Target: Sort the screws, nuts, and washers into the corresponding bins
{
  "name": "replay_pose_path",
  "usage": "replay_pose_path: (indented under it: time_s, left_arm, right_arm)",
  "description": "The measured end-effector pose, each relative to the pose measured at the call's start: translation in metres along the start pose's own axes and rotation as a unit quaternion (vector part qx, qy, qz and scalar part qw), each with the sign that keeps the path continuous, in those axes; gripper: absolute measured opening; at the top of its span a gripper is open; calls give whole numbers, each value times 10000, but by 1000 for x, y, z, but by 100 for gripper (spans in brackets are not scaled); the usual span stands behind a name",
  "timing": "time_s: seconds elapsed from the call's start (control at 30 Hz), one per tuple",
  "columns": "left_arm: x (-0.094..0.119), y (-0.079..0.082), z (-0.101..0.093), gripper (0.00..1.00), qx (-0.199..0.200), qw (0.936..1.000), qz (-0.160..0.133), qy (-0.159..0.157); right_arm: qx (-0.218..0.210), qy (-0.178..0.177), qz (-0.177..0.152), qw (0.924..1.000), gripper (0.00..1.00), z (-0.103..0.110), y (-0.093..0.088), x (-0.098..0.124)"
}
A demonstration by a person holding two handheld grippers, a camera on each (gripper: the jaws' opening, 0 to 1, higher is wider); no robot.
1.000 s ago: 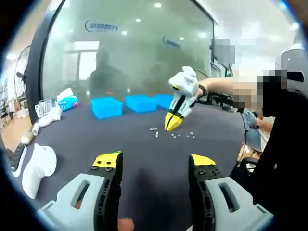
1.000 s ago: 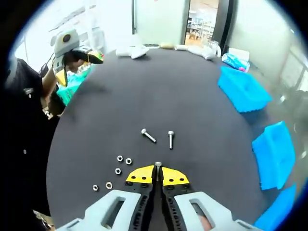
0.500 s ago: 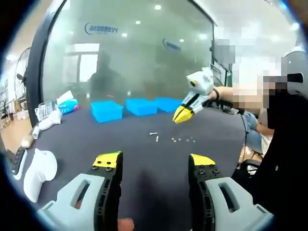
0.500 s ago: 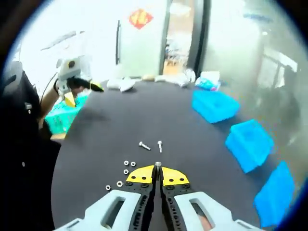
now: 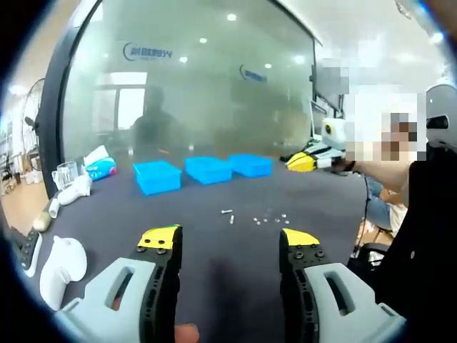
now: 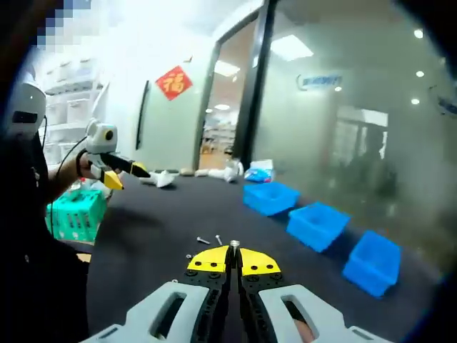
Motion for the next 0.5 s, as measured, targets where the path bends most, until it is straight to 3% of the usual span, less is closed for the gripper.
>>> replay_pose_path:
  time_s: [0.23,0.5]
  left_arm:
    - [0,6,-1,53,-30,10000,-69,27]
    - [-2,8,-1,53,-31,10000,-54,55]
  right_arm:
    - [-126,-510,-337,9980,1,-4,-1,34]
    - [-383,-1057,-528,9923,1,-15,-15,66]
Point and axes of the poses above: the point that each gripper's makers call its tool centre point, and the gripper's own axes: x roughly backward along the fingers, z roughly to its left, y roughly out of its top, the point moved 1 cm from there along x, roughly backward along the fingers, and after that the axes turned 1 degree about -x, right-handed, at the moved point
